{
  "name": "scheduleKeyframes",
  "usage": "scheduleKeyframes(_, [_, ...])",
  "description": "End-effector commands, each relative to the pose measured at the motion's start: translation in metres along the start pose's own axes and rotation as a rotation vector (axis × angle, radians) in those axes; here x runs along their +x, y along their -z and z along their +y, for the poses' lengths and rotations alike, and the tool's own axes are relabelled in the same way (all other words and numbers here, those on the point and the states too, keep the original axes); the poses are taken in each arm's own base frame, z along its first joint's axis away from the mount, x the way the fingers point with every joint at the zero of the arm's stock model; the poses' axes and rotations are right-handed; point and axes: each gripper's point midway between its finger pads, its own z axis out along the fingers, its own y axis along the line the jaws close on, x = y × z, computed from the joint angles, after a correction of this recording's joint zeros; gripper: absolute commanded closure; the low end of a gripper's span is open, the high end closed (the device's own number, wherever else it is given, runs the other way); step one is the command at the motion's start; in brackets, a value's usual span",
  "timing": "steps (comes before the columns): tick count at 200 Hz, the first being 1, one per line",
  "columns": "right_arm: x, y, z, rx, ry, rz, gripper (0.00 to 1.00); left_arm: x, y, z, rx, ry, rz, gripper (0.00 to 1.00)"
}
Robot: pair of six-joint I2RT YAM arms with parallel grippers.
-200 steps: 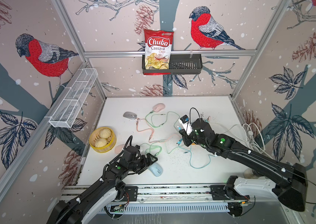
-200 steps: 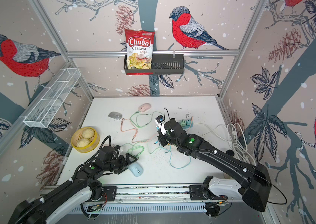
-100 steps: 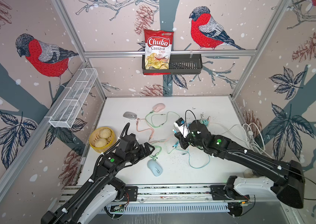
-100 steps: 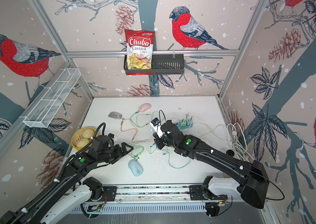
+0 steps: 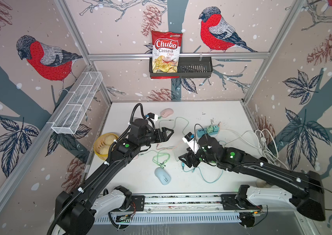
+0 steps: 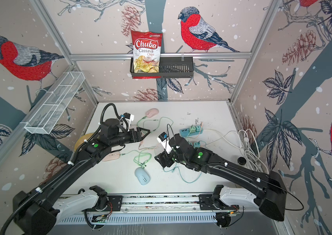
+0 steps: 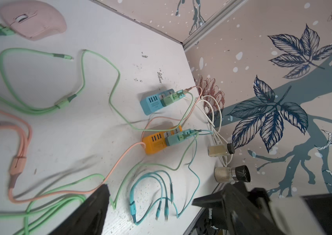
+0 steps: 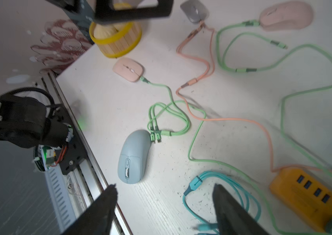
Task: Unplug the wireless mouse
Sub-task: Place the power cord at the center of the board, then adjust the socket at the center of the board.
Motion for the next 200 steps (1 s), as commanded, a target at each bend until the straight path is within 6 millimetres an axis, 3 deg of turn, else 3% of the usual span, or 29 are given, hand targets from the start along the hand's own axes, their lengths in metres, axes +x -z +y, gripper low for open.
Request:
scheduleKeyframes(1, [-0.036,0.044,-0.041,0.175,-0.118,-0.146,0.01,-0.016,-0.006,-0.021,0.089,-0.135,-0.012,0.13])
scheduleKeyframes(19, [-0.052,0.083,-0.101,0.362,-0.322,-0.226,0.00,-0.010,-0.015,-0.019,0.111,-0.144,0.026,0.13])
scheduleKeyframes(34, [-0.043,0.109,-0.151,0.510,-0.542,-0.246,0.00,-0.007,-0.018,-0.019,0.127,-0.156,0.046,0.14])
scheduleKeyframes(47, [-0.033,0.119,-0.174,0.525,-0.683,-0.243,0.01,-0.015,-0.017,-0.026,0.139,-0.180,0.032,0.14])
scheduleKeyframes(57, [-0.025,0.119,-0.183,0.499,-0.761,-0.220,0.09,-0.016,-0.018,-0.026,0.142,-0.190,0.031,0.14])
scheduleKeyframes(72, [-0.012,0.110,-0.188,0.436,-0.836,-0.161,0.14,-0.014,-0.025,-0.026,0.157,-0.188,0.054,0.18])
scheduleKeyframes(88, [0.010,0.099,-0.197,0.418,-0.924,-0.093,0.22,-0.004,-0.047,-0.023,0.164,-0.161,0.127,0.24])
scheduleKeyframes(108, [0.036,0.092,-0.201,0.416,-1.038,-0.018,0.29,0.029,-0.086,-0.022,0.132,-0.190,0.270,0.37])
scheduleKeyframes(120, [0.048,0.093,-0.203,0.451,-1.085,-0.002,0.32,0.048,-0.106,-0.018,0.068,-0.242,0.329,0.38])
scheduleKeyframes(154, [0.063,0.102,-0.195,0.501,-1.077,-0.035,0.38,0.094,-0.159,0.011,-0.107,-0.365,0.477,0.53])
scheduleKeyframes(179, [0.069,0.102,-0.184,0.483,-1.052,-0.035,0.38,0.116,-0.187,0.020,-0.118,-0.395,0.559,0.48])
scheduleKeyframes(200, [0.071,0.104,-0.184,0.490,-1.020,-0.038,0.37,0.129,-0.198,0.022,-0.097,-0.389,0.620,0.43])
